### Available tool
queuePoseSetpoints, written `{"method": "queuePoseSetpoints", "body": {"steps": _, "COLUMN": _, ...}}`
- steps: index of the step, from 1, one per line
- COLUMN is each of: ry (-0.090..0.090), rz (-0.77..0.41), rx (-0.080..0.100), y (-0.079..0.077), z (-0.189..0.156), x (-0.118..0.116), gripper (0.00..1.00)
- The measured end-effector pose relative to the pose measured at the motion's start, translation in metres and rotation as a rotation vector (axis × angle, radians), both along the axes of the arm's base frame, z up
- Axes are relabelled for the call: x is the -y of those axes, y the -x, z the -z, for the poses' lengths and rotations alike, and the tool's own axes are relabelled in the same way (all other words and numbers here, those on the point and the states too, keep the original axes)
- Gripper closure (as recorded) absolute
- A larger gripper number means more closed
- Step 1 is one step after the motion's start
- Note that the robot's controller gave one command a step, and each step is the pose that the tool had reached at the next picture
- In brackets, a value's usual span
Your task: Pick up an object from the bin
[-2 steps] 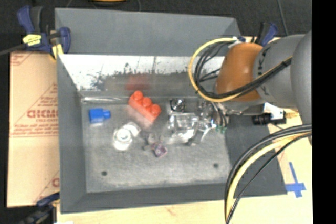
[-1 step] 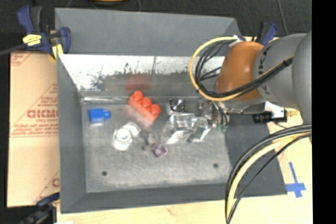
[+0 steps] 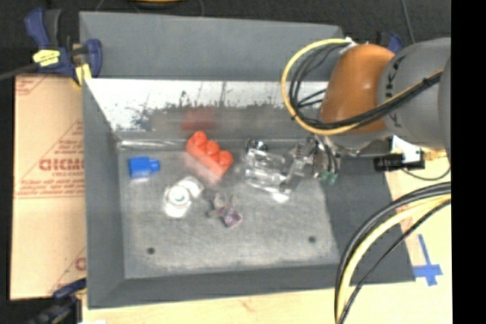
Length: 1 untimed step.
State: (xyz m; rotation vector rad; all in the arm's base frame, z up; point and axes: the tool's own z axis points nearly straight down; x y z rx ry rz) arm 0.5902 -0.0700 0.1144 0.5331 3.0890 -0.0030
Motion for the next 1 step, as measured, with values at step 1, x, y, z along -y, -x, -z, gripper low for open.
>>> {"method": "queuePoseSetpoints", "body": {"steps": 1, "ry": -0.002, "rz": -0.003, "rx": -0.001, "y": -0.0014, "z": -0.0342, "x": 0.0006, "gripper": 1.00}}
